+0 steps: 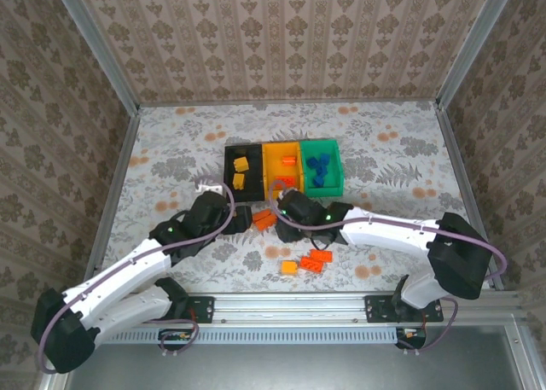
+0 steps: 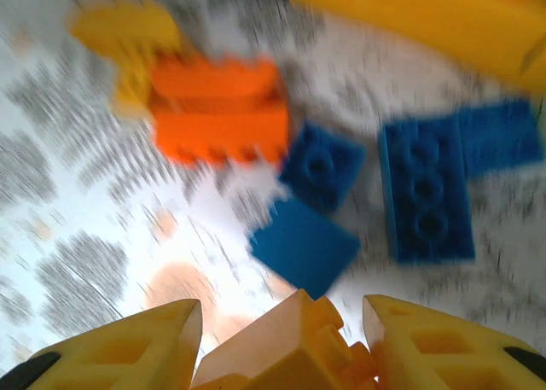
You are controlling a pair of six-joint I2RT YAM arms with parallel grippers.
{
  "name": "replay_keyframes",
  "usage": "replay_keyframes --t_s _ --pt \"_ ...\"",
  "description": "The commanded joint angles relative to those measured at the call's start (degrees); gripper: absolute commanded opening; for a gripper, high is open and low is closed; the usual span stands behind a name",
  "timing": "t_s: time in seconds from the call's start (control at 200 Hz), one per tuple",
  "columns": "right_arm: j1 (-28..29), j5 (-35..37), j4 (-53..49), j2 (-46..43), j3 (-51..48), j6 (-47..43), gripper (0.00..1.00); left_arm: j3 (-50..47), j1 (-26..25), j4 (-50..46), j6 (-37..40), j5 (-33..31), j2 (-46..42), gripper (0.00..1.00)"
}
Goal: Sort the legos into containers by color
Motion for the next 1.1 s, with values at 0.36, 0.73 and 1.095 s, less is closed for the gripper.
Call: replay_keyframes --t_s 0.36,0.73,1.095 --pt "-8.1 -3.3 -2.3 27.9 36.4 -4.7 0.34 -7.6 -0.3 -7.0 -6.3 0.2 -13.1 1.0" --pt "-9.2 -4.2 -7.5 38.4 53.5 -3.5 0.67 -7.3 -0.4 -7.3 -4.8 2.8 -12.6 1.0" --pt "-11.2 -3.1 -1.5 22.7 35.9 -0.2 0.77 -2.3 -4.5 -0.1 -0.7 6.9 -0.7 1.0"
